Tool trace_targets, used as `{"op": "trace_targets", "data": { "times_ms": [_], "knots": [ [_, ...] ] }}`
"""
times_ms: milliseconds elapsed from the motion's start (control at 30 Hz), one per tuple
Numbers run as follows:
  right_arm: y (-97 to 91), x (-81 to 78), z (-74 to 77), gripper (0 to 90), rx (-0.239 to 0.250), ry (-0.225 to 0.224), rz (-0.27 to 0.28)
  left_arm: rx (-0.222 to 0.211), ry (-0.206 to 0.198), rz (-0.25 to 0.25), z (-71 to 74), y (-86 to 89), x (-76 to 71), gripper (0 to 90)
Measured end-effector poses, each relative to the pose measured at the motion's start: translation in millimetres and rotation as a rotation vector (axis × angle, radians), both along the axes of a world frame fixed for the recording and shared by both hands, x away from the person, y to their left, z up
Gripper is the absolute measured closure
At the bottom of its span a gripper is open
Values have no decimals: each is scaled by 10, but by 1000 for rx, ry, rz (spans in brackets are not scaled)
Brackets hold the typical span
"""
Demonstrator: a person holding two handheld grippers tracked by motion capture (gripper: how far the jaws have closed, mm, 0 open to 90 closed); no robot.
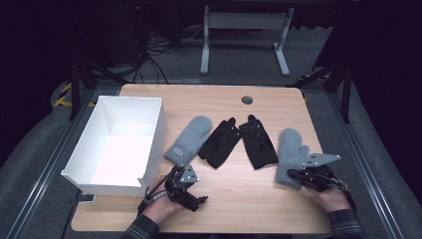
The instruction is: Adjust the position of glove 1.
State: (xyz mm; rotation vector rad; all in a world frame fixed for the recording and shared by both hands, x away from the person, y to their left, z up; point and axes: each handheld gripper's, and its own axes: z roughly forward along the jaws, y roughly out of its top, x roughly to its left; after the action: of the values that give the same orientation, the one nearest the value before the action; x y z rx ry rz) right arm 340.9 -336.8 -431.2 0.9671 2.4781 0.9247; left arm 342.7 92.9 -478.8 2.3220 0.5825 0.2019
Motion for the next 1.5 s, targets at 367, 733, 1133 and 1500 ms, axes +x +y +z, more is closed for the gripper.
{"op": "trace_targets", "data": {
  "times_ms": [367,733,1133,1500],
  "knots": [
    [266,-123,9,900,22,37,138,-2,1,-5,-1,-8,6,3],
    [648,-170,-2,900,45,61,270,-4,-2,-7,-3,-10,7,3],
    [1121,-144,-27,900,63,78,378,-2,-1,-9,-1,-10,7,4],
    [986,-101,78,898,121,27,327,-2,-5,-11,-1,-10,7,5]
  ]
}}
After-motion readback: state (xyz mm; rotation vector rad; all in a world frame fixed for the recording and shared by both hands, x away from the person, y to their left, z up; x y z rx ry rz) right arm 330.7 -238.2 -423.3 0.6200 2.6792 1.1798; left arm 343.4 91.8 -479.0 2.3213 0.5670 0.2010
